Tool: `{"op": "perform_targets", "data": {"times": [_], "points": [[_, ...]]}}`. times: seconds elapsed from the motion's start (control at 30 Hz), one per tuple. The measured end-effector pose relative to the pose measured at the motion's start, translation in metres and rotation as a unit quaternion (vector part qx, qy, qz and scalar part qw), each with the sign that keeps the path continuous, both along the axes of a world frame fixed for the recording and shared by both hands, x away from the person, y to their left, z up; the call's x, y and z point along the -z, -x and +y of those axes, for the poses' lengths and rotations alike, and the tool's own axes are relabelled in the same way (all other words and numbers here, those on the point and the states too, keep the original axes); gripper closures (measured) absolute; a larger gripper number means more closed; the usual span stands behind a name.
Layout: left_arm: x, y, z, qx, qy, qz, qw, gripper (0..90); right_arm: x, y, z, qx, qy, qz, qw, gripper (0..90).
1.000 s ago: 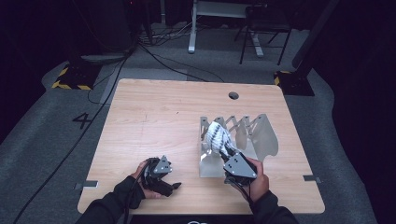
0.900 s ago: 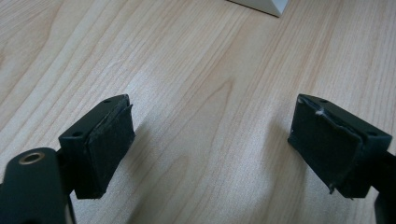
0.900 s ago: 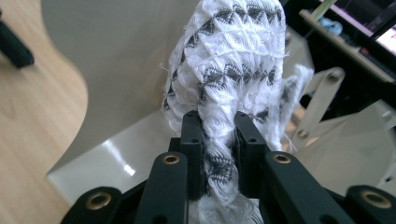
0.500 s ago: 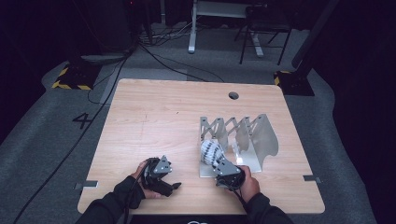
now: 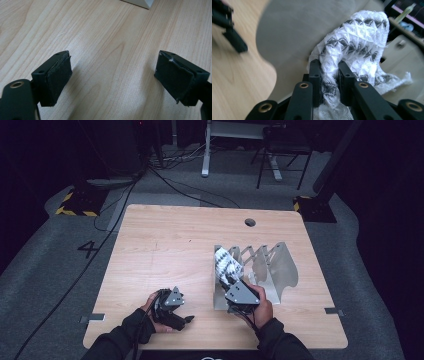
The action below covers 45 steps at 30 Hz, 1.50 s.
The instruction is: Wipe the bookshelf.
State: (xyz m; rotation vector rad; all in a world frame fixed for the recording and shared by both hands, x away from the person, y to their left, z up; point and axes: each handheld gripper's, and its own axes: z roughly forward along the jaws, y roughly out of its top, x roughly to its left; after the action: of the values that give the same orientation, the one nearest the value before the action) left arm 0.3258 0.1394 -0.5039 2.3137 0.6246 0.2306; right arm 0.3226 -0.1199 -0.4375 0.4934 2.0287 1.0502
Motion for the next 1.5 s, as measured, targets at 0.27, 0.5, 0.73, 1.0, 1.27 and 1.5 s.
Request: {"op": "perform_targets", "data": {"times": [0.27,0.5,0.73,1.0,1.27,1.5], "points": [[0.000,0.000,0.000,0.000,0.000,-0.001,1.0000,13.9,0.009,-0.005,0.006,-0.022,0.020,0.043,0.9986,77.0],[0.000,0.000,0.000,0.000,0.000,0.000,1.0000,13.9,0.044,-0.008,0.014,-0.048,0.062,0.115,0.9902,77.0],[0.000,0.000,0.000,0.001,0.000,0.000,1.0000,14.1,0.061,-0.001,0.019,-0.064,0.081,0.136,0.9853,76.9],[-0.003,0.000,0.000,0.005,-0.007,0.004,1.0000,16.0,0.057,0.011,0.010,-0.092,0.087,0.169,0.9775,76.7],[-0.011,-0.002,-0.003,0.013,0.011,0.009,0.9998,24.9,0.052,0.021,-0.012,-0.091,0.091,0.189,0.9735,76.5],[-0.022,-0.005,-0.002,0.013,0.034,-0.011,0.9993,25.1,0.050,0.025,-0.035,-0.076,0.088,0.198,0.9732,76.4]]}}
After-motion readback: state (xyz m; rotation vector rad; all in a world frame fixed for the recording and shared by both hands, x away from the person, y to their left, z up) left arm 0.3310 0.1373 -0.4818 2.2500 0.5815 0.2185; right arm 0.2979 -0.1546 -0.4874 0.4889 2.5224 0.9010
